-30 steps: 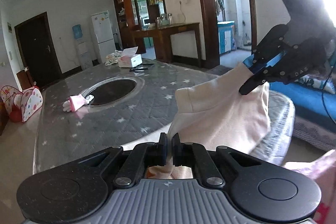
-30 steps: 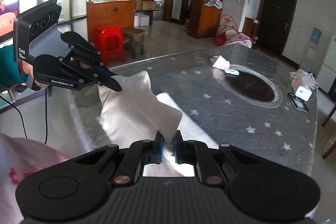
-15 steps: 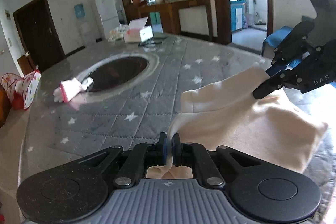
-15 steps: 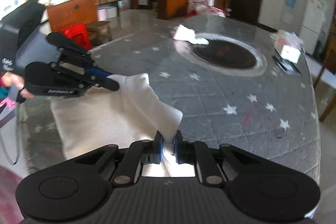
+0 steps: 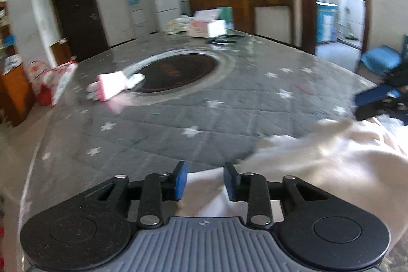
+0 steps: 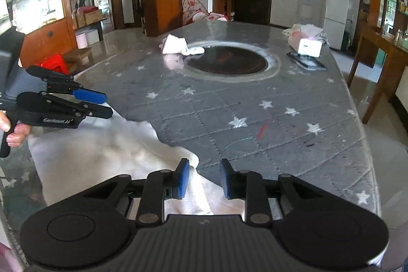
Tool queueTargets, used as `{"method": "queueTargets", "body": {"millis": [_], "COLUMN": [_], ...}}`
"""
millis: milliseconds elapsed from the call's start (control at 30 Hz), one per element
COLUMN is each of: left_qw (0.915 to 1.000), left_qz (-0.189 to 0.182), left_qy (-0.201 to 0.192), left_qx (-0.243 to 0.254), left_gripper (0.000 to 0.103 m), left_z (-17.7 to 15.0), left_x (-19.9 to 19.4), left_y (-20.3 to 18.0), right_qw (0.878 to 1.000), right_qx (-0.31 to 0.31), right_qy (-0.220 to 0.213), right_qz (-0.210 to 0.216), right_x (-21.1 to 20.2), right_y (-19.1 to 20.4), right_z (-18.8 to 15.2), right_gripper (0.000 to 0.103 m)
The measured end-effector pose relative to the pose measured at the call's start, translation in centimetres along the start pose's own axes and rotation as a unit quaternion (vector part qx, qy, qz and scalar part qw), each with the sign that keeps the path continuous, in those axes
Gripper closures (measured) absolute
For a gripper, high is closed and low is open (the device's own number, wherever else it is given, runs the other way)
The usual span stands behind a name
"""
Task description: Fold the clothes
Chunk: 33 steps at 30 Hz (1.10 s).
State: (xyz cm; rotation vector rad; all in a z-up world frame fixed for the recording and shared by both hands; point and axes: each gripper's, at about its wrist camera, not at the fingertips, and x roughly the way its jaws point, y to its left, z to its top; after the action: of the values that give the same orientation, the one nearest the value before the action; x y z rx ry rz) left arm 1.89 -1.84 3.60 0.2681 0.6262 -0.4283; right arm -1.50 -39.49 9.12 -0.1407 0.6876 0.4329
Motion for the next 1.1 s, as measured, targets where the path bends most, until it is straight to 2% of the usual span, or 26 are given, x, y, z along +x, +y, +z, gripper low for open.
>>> {"method": "queueTargets", "body": {"millis": [100,200,300,400,500,600,700,867,967,1100], "left_qw": [0.9995,0.9991,0.9983,0.9959,0.9931,0.9922,0.9897,0.9856,0.9808,0.9775], "left_qz": [0.004,-0.005,-0.022,-0.043,-0.058,-0.056,-0.065,-0.081,-0.096,-0.110], "left_qy": [-0.005,-0.004,0.008,0.019,0.025,0.034,0.033,0.036,0.040,0.040], "left_qx": [-0.032,-0.041,-0.054,-0.077,-0.099,-0.106,-0.123,-0.144,-0.165,-0.176], "left_gripper": [0.066,0.064,0.056,0.054,0.048,0.048,0.048,0.051,0.053,0.063], "left_z": [-0.2,-1.0,-2.2,-3.6,-4.7,-5.4,-5.7,-6.4,-6.7,-7.0], "left_x": [-1.4,-3.6,-5.4,-6.8,-7.5,-7.3,-7.2,-6.8,-6.6,-6.8], "left_y": [1.3,1.6,1.5,1.4,1.2,1.0,1.3,1.7,2.2,2.5], "right_qw": [1.000,0.999,0.997,0.995,0.995,0.996,0.996,0.993,0.990,0.987], "right_qx": [-0.015,-0.031,-0.044,-0.045,-0.046,-0.039,-0.034,-0.057,-0.073,-0.091], "right_qy": [-0.005,0.000,0.009,0.023,0.039,0.048,0.046,0.034,0.040,0.057], "right_qz": [0.013,0.039,0.064,0.084,0.082,0.067,0.062,0.096,0.114,0.120], "right_x": [-0.9,-0.8,0.3,2.3,4.5,6.1,6.0,5.5,6.8,9.3], "right_y": [0.7,1.9,3.4,4.6,5.3,5.2,5.3,6.8,8.6,10.6], "right_z": [0.4,1.0,1.6,2.1,2.2,2.2,2.9,4.3,4.8,5.2], "right_gripper": [0.078,0.078,0.078,0.078,0.079,0.080,0.080,0.079,0.079,0.080]}}
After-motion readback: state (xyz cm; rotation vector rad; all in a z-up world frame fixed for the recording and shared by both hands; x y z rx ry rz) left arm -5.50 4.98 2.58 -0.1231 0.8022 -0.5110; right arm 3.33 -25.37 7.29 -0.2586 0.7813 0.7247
